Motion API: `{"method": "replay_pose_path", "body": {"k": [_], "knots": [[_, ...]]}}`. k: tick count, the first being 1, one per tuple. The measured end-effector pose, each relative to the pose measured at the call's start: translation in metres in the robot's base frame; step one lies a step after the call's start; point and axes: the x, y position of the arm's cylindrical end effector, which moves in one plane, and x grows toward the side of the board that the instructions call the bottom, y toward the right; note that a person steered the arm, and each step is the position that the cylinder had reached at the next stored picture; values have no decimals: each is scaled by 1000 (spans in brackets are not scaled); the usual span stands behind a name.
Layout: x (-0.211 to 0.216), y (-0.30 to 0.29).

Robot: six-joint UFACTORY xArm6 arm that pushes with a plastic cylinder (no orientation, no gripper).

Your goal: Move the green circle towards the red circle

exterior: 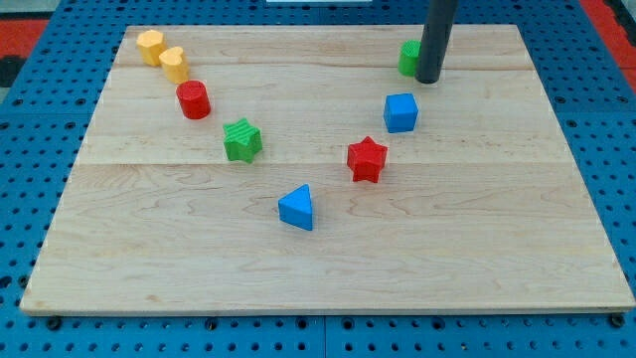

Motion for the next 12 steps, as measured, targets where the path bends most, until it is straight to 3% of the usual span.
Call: {"method": "replay_pose_path", "body": {"k": [2, 3, 5, 7, 8, 9, 10, 11, 12], "knots": [[-51, 55], [-72, 6], [-67, -31], [-67, -31], [-67, 10], [-15, -17], [-4, -103], [-17, -71], [-51, -91]]}}
